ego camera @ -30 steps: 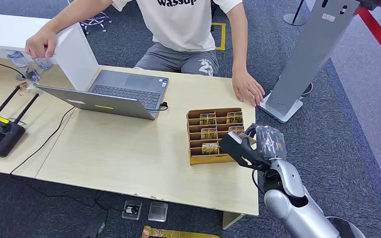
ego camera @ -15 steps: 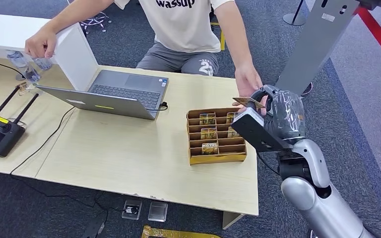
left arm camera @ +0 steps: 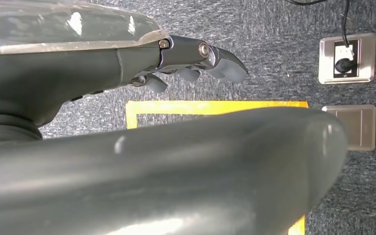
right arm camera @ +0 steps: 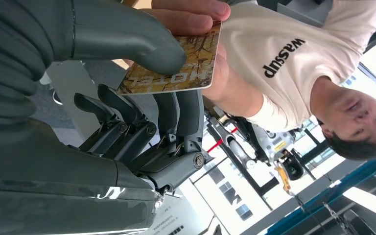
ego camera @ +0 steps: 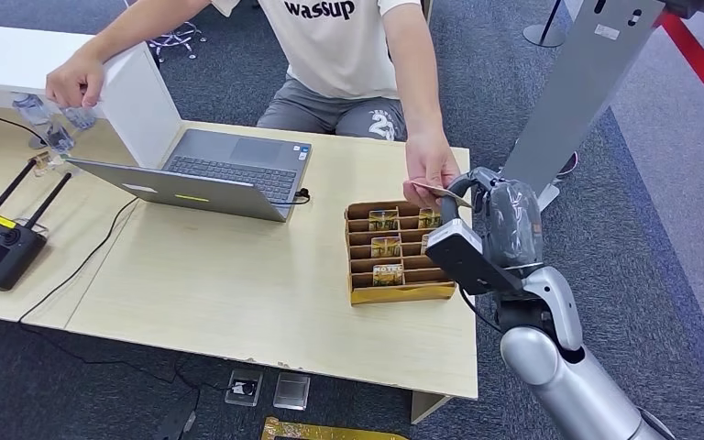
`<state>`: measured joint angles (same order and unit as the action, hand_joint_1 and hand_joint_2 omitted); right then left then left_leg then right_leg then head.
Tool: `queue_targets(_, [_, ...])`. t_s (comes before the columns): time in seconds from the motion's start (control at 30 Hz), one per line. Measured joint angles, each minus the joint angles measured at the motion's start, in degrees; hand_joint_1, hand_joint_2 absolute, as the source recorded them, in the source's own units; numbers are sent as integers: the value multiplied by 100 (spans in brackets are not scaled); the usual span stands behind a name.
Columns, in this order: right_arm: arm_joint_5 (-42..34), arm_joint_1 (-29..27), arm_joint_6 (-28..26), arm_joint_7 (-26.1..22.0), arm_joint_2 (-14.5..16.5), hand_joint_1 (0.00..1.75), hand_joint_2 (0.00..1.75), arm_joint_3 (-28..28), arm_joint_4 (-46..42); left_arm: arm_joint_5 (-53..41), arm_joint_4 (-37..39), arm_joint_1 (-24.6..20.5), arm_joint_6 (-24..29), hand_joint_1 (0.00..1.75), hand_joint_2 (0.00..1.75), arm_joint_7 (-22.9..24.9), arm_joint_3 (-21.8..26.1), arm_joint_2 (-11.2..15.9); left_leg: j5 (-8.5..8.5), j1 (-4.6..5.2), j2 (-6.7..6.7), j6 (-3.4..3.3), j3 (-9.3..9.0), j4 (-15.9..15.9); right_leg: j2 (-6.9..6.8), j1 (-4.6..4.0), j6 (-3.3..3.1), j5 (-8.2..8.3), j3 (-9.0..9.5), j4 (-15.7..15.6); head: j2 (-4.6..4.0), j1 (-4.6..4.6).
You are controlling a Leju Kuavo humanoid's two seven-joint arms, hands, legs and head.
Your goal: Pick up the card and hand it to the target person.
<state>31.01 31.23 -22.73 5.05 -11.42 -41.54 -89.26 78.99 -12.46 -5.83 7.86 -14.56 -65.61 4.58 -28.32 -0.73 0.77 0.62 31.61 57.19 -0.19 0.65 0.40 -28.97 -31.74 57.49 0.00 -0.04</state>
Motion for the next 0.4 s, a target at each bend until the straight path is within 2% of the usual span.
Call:
queue_targets(0.07, [-115,-39,54,-29,19,3,175,-1,45,0,0,0,-6,0,0,0,-1,-3,0,0,0,0,0,0,0,0,0,0,0,0,0,2])
queue_targets(0.2, [-603,-145,152,-174,40,0,175,0,116,0,0,0,-9,0,0,-2,-1,-4,0,0,0,0,-1,0,0,0,0,0,0,0,0,2])
queue_targets(0.4, [-2206,-445,490,-647,40,0,175,26,122,33,0,3,58,0,0,-4,-1,-3,0,0,0,0,-3,0,0,0,0,0,-1,0,0,1])
